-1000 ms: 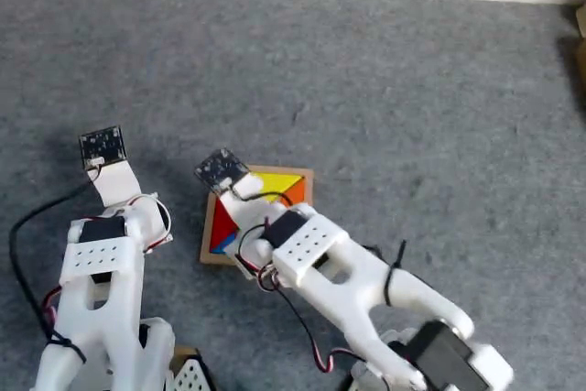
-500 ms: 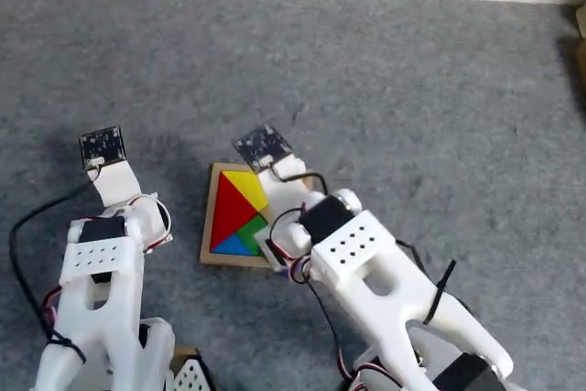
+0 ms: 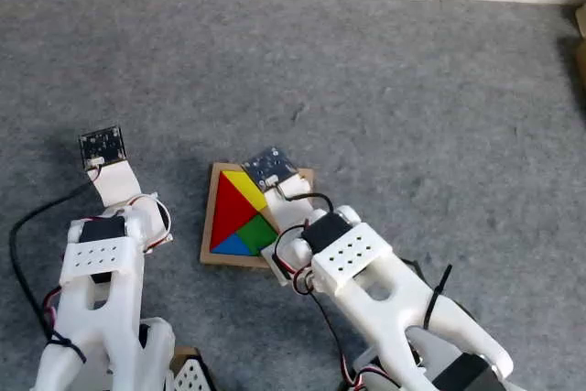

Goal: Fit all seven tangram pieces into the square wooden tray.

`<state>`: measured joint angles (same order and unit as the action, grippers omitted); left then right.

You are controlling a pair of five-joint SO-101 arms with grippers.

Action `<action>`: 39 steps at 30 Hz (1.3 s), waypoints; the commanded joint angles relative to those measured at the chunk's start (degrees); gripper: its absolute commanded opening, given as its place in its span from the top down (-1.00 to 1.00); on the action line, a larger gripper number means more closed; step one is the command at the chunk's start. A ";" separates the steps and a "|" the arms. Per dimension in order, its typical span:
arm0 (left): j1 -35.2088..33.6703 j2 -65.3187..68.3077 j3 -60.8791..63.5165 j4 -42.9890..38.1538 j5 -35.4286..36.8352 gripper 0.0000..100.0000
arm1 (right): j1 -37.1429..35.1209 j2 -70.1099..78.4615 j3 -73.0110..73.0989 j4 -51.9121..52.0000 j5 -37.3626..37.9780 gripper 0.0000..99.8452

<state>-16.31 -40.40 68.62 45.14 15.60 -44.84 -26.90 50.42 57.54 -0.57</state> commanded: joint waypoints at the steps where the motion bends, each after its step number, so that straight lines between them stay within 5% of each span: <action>1: -0.48 -1.63 -0.22 -0.70 -0.62 0.98 | 0.75 -1.36 -0.40 -1.01 -0.62 0.79; 12: -0.57 -1.63 -0.22 -0.70 -0.62 0.98 | 2.59 9.71 -1.01 -4.70 0.00 0.79; 39: -0.57 -1.63 -0.22 -0.70 -0.62 0.98 | 3.74 10.33 -4.00 -4.97 36.48 0.79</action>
<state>-16.31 -40.40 68.62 45.14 15.60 -41.76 -16.88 47.96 53.41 31.34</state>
